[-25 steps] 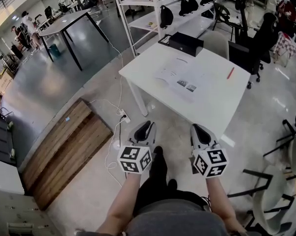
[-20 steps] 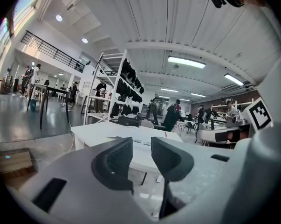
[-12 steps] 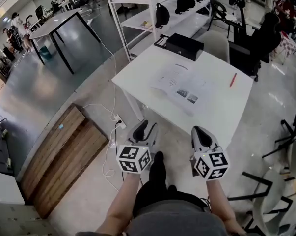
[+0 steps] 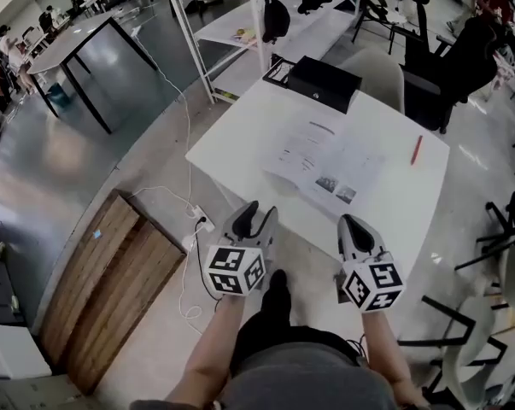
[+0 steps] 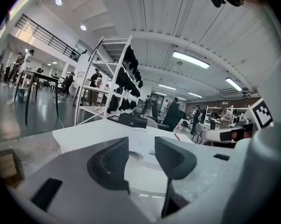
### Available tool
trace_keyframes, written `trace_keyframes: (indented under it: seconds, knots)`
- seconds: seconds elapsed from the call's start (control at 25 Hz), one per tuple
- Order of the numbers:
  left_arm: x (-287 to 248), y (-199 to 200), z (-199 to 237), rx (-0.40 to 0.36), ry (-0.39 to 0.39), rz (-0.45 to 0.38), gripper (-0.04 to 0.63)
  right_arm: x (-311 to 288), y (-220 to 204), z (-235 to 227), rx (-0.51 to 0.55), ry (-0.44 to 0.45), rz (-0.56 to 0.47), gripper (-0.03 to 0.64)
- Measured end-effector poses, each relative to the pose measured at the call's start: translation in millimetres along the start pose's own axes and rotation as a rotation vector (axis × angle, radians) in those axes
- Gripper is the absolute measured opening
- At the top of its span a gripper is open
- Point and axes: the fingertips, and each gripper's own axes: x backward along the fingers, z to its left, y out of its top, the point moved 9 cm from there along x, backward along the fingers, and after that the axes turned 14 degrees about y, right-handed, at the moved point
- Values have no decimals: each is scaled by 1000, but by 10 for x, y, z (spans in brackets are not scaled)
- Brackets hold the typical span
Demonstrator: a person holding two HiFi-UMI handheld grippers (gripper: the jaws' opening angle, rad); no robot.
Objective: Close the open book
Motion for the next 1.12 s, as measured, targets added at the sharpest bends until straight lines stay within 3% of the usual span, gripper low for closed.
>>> trace_keyframes:
  seconds: [0.56, 0.88, 1.12]
  knots:
    - [-957, 223, 483, 66, -92, 60, 184, -755, 246, -239, -16, -121, -5, 3]
    - [-1217, 121, 491, 123, -148, 143, 189, -902, 299, -297, -20, -179, 10, 3]
    - [-1293, 31, 464, 137, -147, 184, 190, -967, 312, -348, -24, -184, 25, 3]
